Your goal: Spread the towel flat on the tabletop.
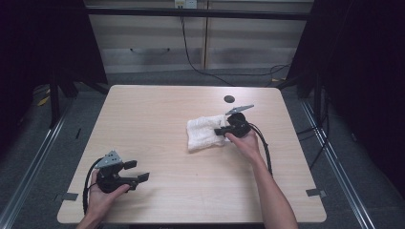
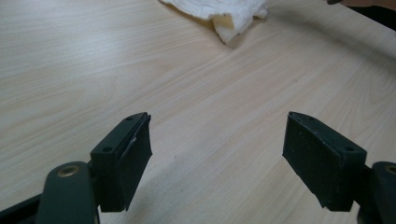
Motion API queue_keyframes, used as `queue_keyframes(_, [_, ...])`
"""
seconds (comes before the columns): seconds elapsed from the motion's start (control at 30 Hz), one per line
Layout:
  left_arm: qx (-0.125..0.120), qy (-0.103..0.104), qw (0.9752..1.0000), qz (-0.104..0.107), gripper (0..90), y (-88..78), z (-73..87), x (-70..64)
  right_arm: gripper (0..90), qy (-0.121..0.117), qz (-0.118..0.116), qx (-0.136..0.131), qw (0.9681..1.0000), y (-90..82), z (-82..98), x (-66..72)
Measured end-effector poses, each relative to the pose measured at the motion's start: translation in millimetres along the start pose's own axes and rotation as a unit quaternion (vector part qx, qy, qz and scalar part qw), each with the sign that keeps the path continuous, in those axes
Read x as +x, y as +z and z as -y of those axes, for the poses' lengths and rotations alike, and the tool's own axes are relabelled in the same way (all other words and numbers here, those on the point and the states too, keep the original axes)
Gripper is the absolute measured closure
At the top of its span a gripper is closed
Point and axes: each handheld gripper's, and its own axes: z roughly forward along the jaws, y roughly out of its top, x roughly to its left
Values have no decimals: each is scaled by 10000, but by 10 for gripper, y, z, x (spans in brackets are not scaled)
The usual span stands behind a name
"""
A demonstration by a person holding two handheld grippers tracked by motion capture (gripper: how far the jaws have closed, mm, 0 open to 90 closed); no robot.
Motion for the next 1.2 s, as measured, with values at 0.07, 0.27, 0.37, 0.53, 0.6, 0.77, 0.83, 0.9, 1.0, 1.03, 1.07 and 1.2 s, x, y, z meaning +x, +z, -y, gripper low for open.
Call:
queue_keyframes(0.07, [8,-8,10000,-21,231,0,0,1,824,71,-63,-78,9999,-47,44,24])
queue_keyframes(0.27, [16,-3,10000,-66,234,-1,1,-4,824,22,-159,-163,9997,-175,134,158])
queue_keyframes(0.37, [12,-16,10000,-84,234,0,2,1,824,-73,-264,-222,9994,-221,194,246])
queue_keyframes(0.53, [66,-1,9999,-80,233,11,3,1,824,-40,-462,-265,9986,-256,304,353])
queue_keyframes(0.6, [69,-22,9999,-78,234,17,5,-1,823,-80,-467,-240,9986,-267,339,382])
queue_keyframes(0.77, [69,-89,9999,-58,247,18,7,-3,823,-62,-553,-260,9981,-335,454,494])
queue_keyframes(0.83, [75,-75,9999,-25,258,16,6,-12,823,-130,-569,-212,9981,-361,504,550])
queue_keyframes(0.9, [53,-33,10000,-18,297,22,4,-35,823,-174,-540,-172,9982,-388,553,597])
queue_keyframes(1.0, [77,-21,10000,0,310,36,-4,-65,823,-146,-554,-166,9982,-425,617,664])
queue_keyframes(1.03, [78,-26,10000,39,313,39,-10,-77,822,-141,-566,-144,9982,-437,630,692])
queue_keyframes(1.07, [77,2,10000,52,319,37,-16,-92,821,-164,-542,-144,9983,-463,656,757])
queue_keyframes(1.2, [43,-11,9999,135,330,47,-45,-158,820,-213,-550,-152,9981,-498,722,855])
